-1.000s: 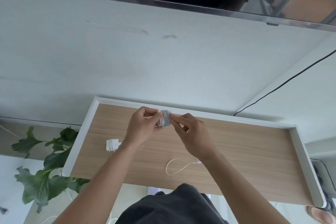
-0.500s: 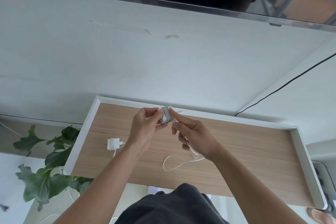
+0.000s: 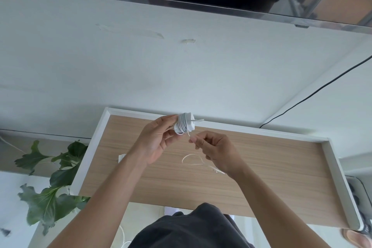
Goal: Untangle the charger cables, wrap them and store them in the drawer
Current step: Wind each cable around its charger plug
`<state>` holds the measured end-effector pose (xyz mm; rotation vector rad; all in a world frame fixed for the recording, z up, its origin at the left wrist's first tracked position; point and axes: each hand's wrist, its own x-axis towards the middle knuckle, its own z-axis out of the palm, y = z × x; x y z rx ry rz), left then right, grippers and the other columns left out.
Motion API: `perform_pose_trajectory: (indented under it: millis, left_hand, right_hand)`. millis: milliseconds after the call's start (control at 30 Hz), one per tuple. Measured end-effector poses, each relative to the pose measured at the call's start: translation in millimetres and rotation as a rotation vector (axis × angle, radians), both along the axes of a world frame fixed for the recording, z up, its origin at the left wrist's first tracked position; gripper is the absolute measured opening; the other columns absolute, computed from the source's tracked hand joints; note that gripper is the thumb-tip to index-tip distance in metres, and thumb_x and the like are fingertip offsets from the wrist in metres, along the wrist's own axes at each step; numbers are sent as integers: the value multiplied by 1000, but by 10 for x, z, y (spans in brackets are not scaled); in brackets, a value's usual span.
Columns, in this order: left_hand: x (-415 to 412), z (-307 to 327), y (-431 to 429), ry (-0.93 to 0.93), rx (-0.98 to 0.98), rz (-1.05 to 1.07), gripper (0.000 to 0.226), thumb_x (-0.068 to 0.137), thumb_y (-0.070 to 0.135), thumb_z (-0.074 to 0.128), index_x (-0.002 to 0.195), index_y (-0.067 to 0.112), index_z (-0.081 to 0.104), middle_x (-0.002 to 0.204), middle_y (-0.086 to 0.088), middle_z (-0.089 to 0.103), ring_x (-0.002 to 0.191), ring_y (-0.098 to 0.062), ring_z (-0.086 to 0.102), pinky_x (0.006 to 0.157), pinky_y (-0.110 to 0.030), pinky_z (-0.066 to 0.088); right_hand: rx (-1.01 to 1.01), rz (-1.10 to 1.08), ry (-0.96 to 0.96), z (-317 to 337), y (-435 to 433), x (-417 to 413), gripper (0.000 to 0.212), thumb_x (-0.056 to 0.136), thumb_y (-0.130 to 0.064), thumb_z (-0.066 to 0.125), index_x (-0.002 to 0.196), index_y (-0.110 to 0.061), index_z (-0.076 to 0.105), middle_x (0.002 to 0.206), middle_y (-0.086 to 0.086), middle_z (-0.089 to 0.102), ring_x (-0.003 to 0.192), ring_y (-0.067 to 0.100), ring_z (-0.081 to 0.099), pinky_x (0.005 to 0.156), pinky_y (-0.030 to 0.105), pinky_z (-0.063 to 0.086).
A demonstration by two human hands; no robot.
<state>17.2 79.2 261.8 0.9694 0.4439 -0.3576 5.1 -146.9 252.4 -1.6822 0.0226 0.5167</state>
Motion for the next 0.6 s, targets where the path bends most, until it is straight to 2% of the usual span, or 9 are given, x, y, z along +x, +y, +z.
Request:
perform_pose_trajectory:
  millis: [100, 167, 200, 300, 367, 467, 600]
  left_hand:
    - [-11, 8, 101, -8, 53, -188, 51, 85, 26, 83, 127, -1, 76, 113, -17, 80, 94, -23, 79, 86, -36, 70]
    - [-27, 21, 143, -15, 116, -309, 44, 90, 22, 81, 129, 1, 78, 119, -20, 81, 98, -26, 80, 88, -39, 70]
    - [-40, 23, 162, -22, 152, -357, 39, 93, 20, 80, 128, 3, 79, 120, -21, 81, 100, -26, 80, 88, -39, 70]
    - [-71, 59, 173, -27, 251, -465, 29, 97, 17, 81, 124, 5, 81, 119, -22, 82, 101, -27, 80, 87, -39, 69]
    - [-91, 70, 153, -35, 299, -512, 25, 97, 17, 83, 120, 7, 83, 117, -19, 83, 101, -26, 81, 86, -37, 68]
    - [-112, 16, 94, -85, 410, -552, 22, 94, 19, 87, 116, 13, 86, 115, -15, 84, 101, -24, 83, 87, -37, 68]
    - [-119, -129, -11, -81, 506, -457, 15, 91, 17, 91, 105, 17, 87, 112, -12, 83, 92, -16, 82, 83, -38, 70]
  right_hand:
    - [-81, -14, -50, -25, -137, 85, 31, 91, -46, 87, 93, -15, 80, 73, -7, 62, 63, 13, 41, 60, 30, 33]
    - [-166, 86, -105, 9, -226, 132, 11, 96, -32, 86, 97, -22, 82, 84, 0, 73, 73, 17, 49, 69, 32, 41]
    - [-205, 165, -132, 42, -265, 148, 1, 99, -25, 83, 100, -25, 83, 91, -2, 78, 79, 14, 55, 74, 28, 45]
    - [-286, 298, -114, 154, -337, 205, 11, 104, -24, 77, 107, -31, 85, 99, -19, 81, 79, -2, 62, 74, 10, 46]
    - [-330, 323, -93, 200, -336, 246, 12, 104, -28, 77, 109, -35, 86, 100, -21, 82, 75, -7, 63, 72, 10, 47]
    - [-476, 327, -114, 200, -268, 287, 9, 101, -43, 78, 104, -43, 86, 90, -20, 80, 69, -3, 61, 74, 24, 51]
    - [-561, 256, -141, 170, -147, 289, 20, 104, -42, 72, 98, -29, 87, 64, -17, 69, 54, 5, 52, 65, 30, 48]
